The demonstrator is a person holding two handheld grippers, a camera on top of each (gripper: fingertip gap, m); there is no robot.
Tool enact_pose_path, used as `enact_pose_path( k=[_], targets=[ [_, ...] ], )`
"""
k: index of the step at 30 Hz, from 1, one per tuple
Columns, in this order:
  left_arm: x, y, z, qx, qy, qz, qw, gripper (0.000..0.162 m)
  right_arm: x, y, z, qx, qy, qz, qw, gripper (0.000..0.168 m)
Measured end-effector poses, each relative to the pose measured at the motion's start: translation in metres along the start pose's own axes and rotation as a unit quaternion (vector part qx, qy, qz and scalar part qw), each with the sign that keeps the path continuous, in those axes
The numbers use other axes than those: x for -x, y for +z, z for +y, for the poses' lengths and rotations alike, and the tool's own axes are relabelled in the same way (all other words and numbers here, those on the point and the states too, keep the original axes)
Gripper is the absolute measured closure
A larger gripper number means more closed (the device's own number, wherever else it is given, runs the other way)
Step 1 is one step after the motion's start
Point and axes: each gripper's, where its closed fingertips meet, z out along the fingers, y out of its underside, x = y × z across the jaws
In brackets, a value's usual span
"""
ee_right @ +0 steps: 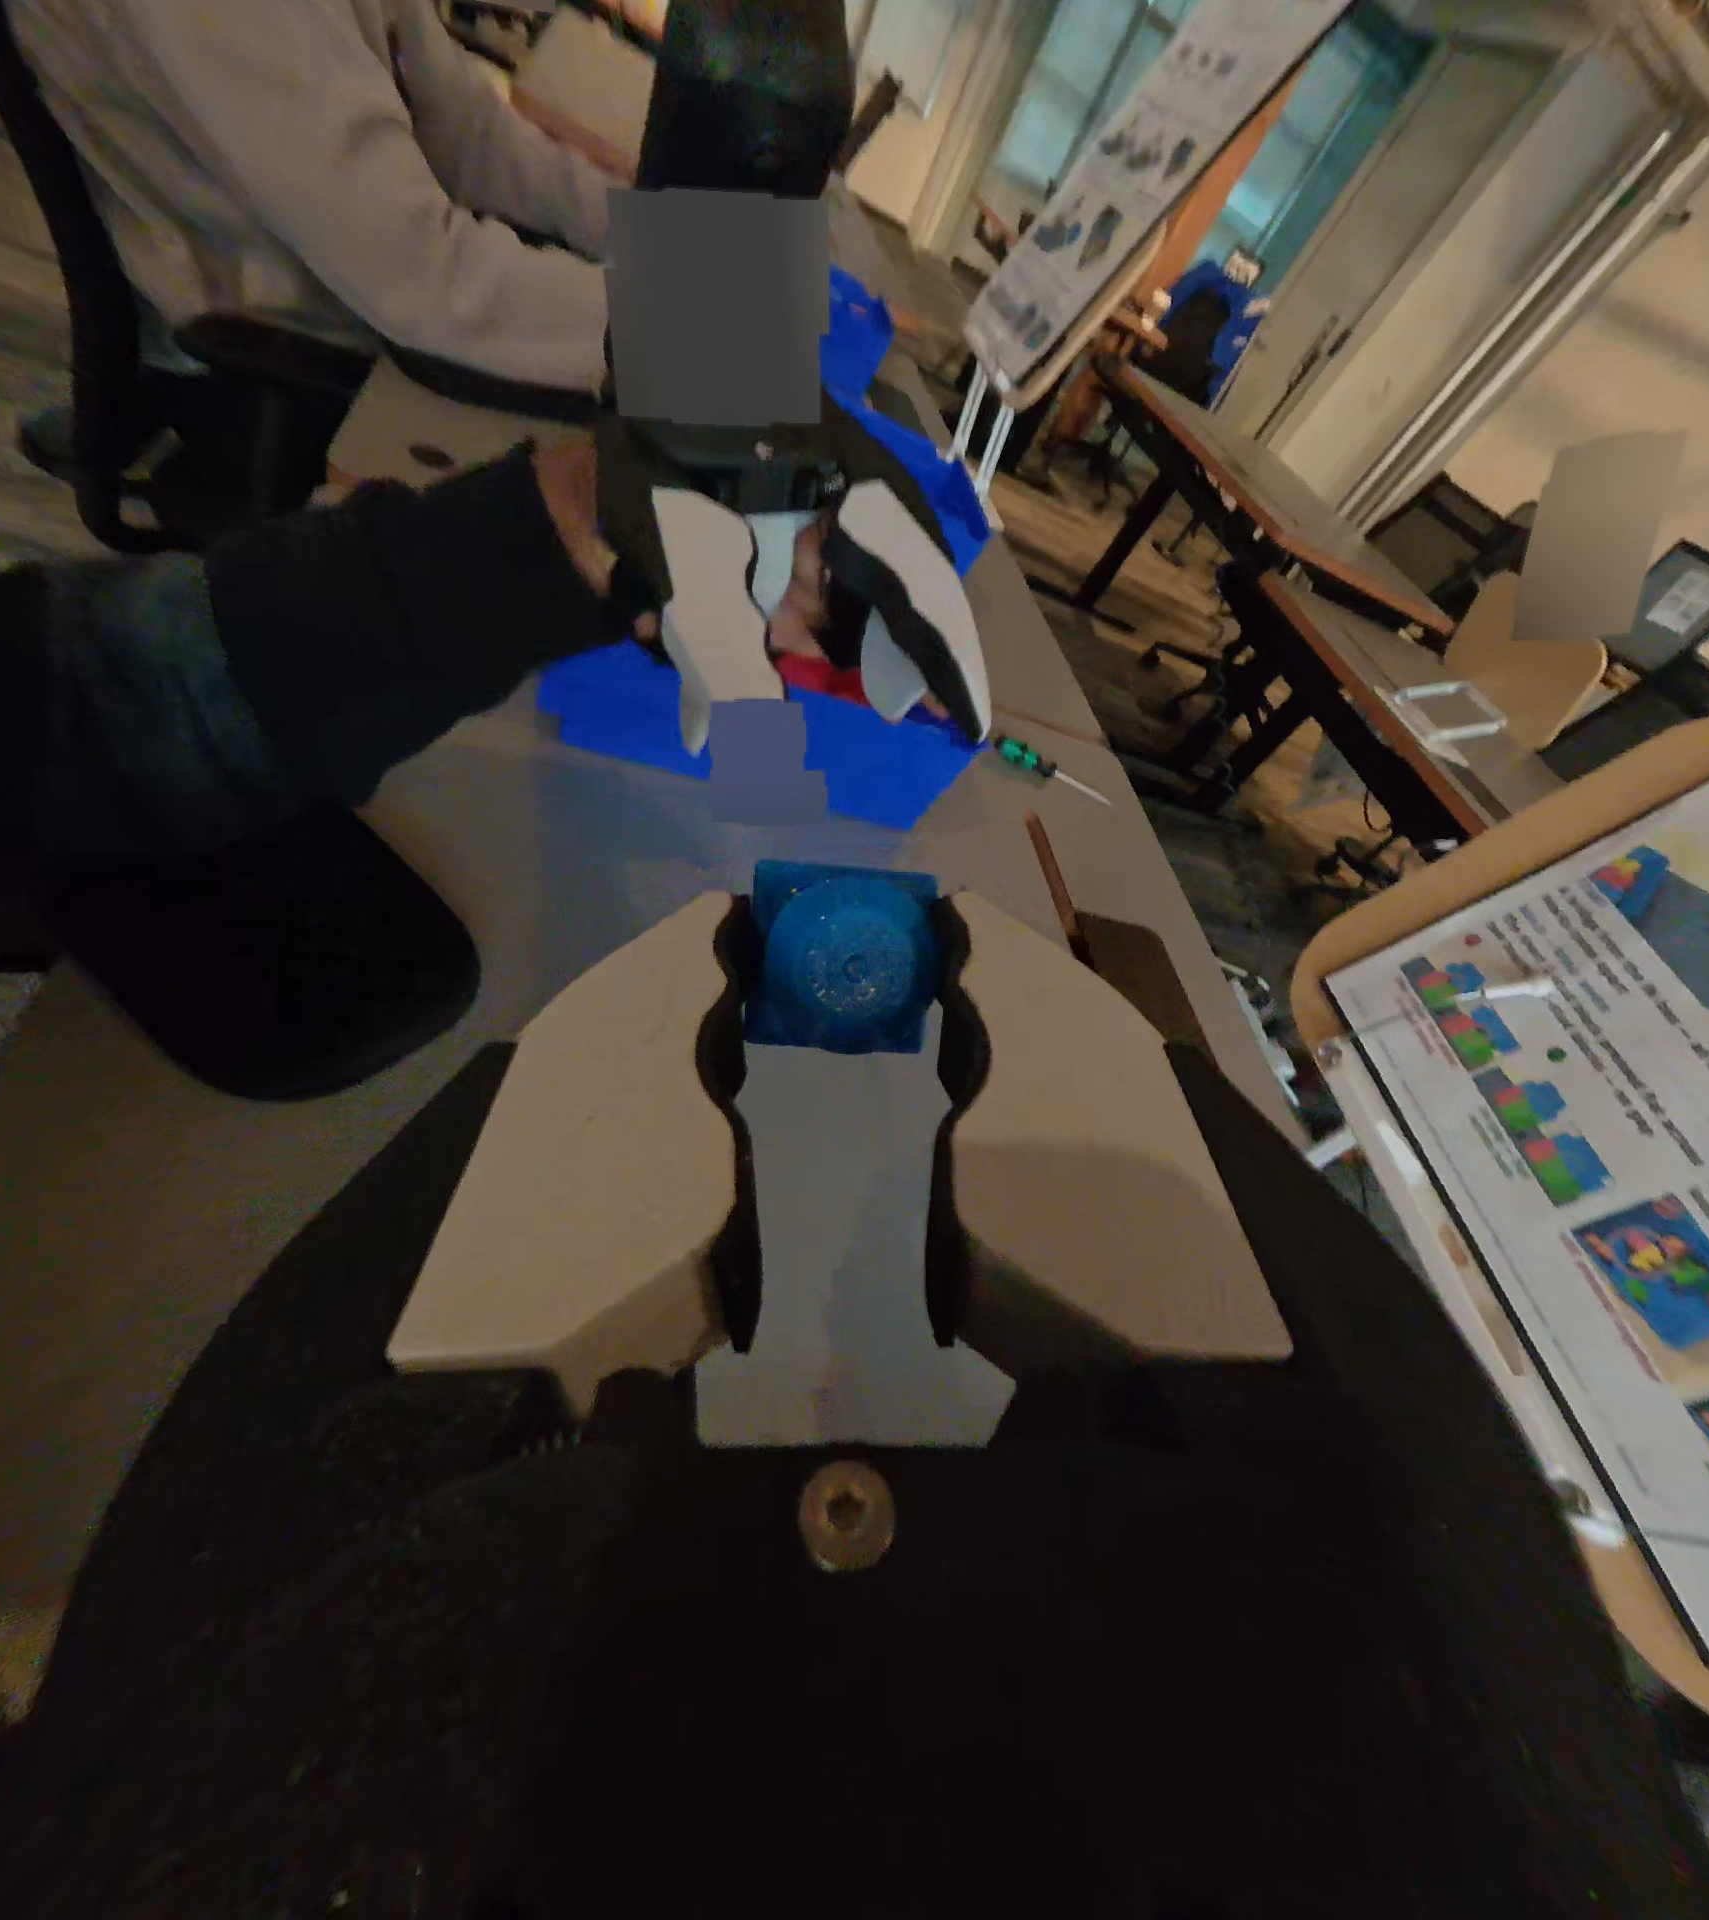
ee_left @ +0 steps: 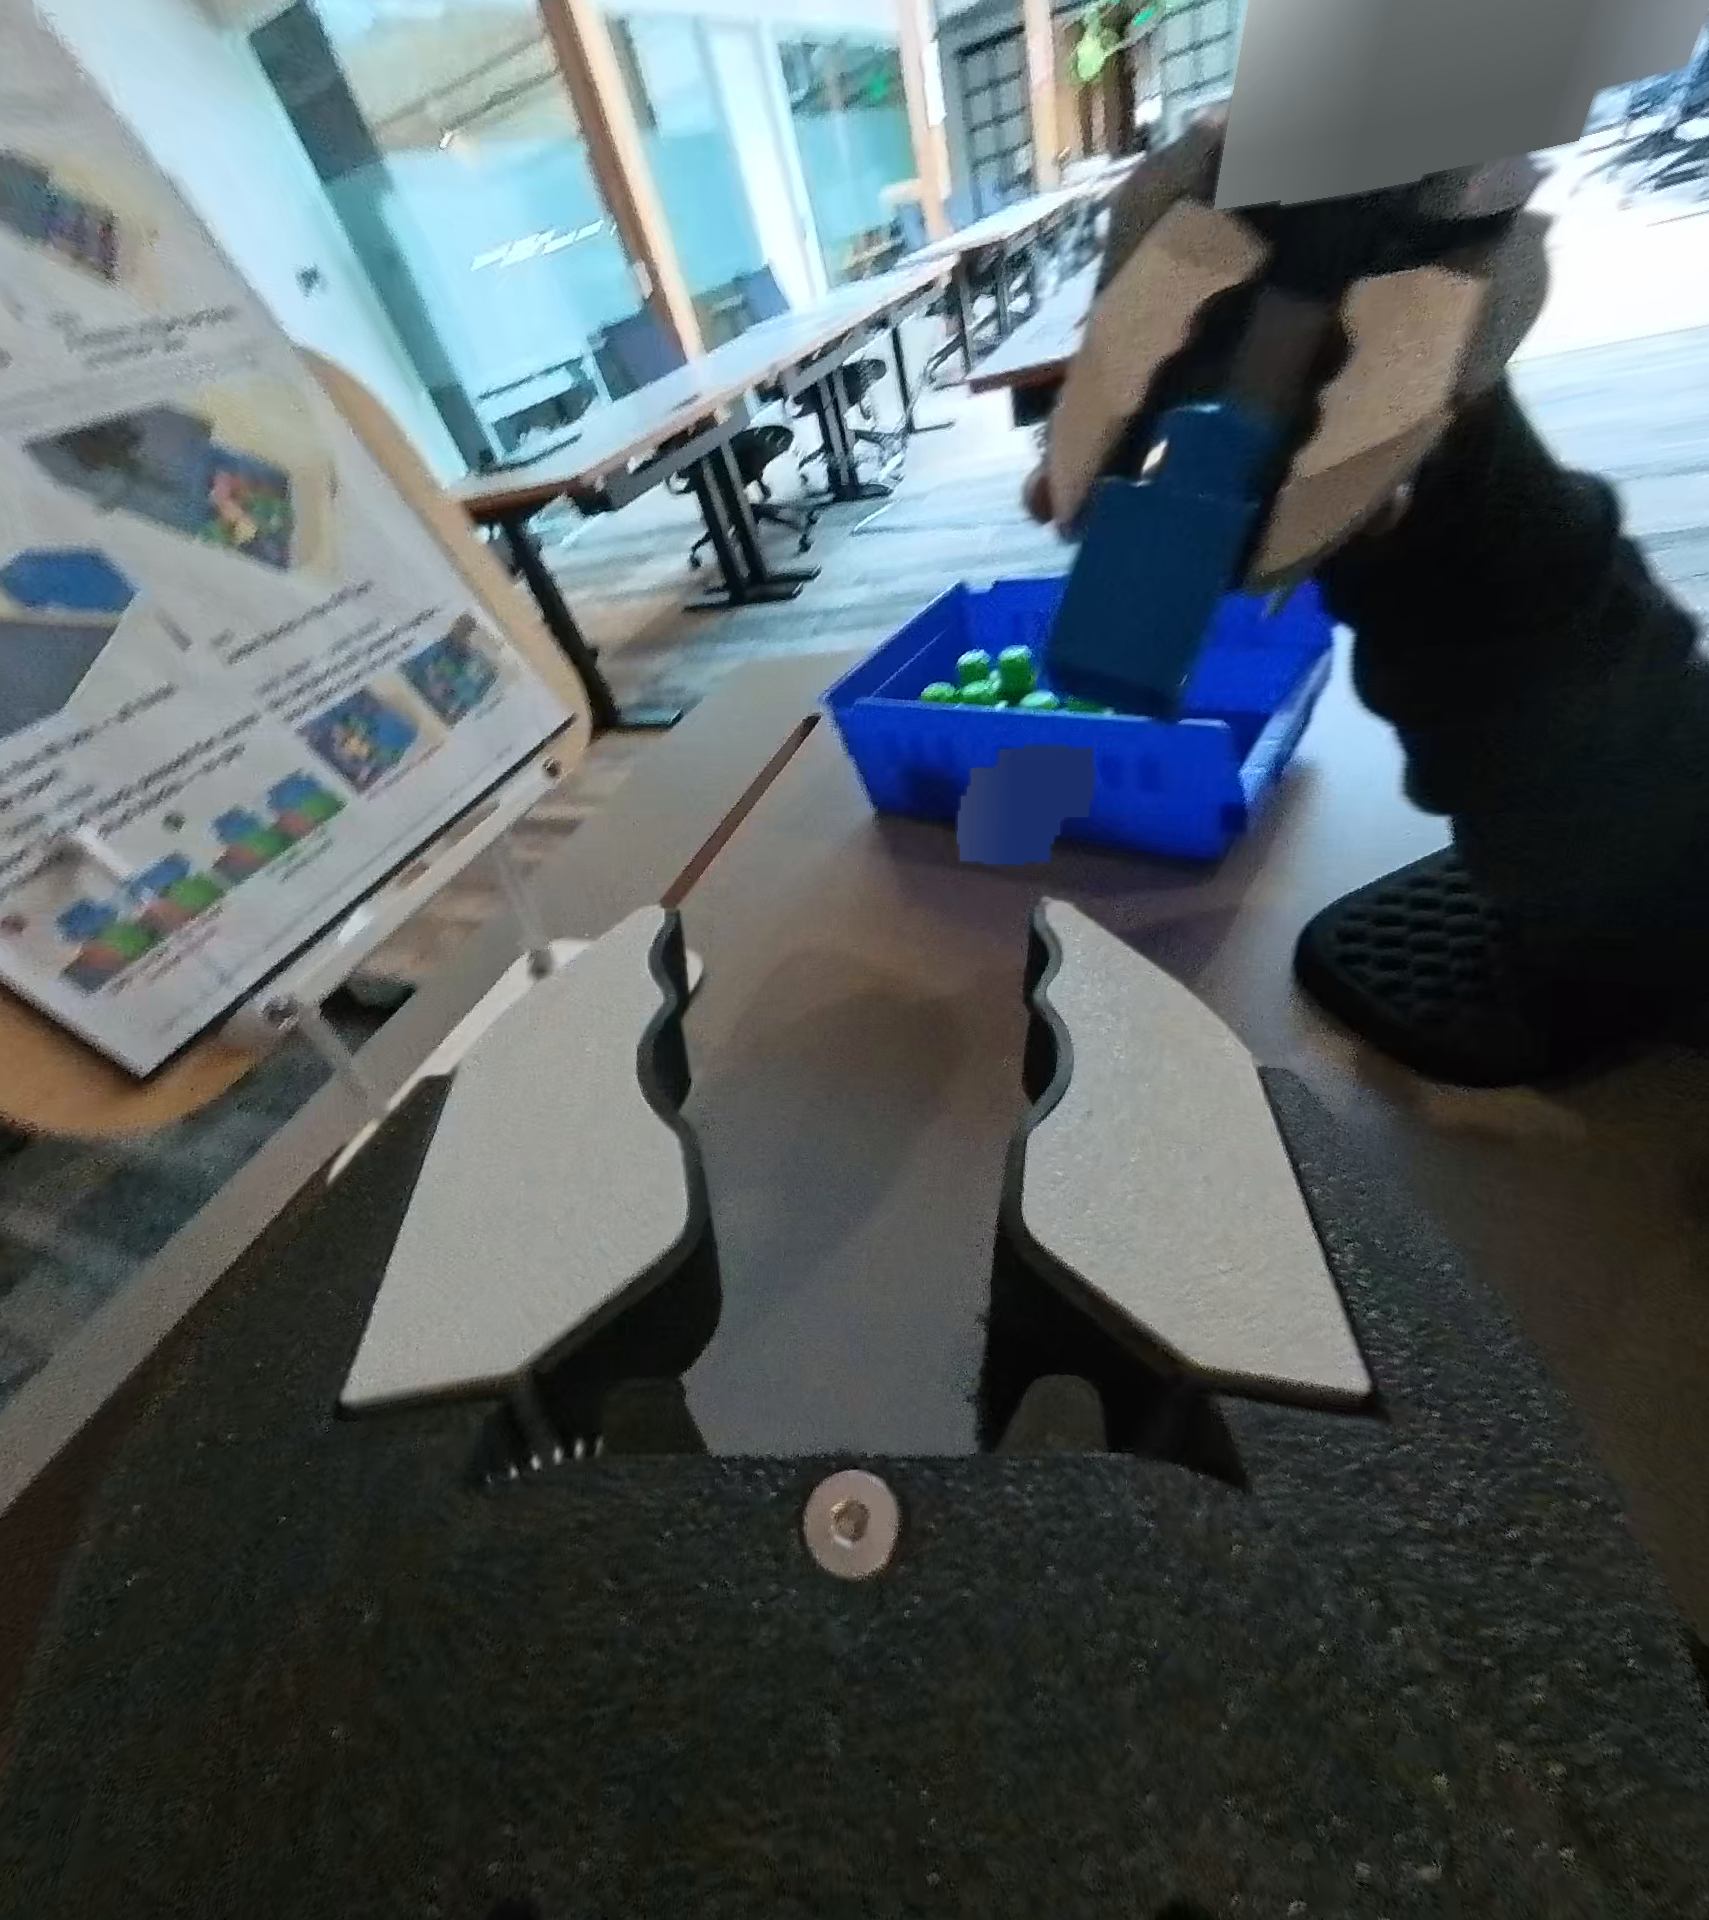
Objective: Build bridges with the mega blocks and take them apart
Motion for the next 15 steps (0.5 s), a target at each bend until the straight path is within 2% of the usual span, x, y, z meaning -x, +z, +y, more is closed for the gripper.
enact_pose_path(
  k=[9,15],
  targets=[
    [0.036,-0.023,0.02,0.065,-0.015,-0.095,0.993,0.104,-0.001,0.002,0.04,0.14,0.003,-0.001,0.99,0.136],
    [0.046,-0.031,0.026,0.085,-0.017,-0.124,0.989,0.109,0.02,-0.007,0.084,0.242,0.013,-0.027,0.97,0.136]
  ],
)
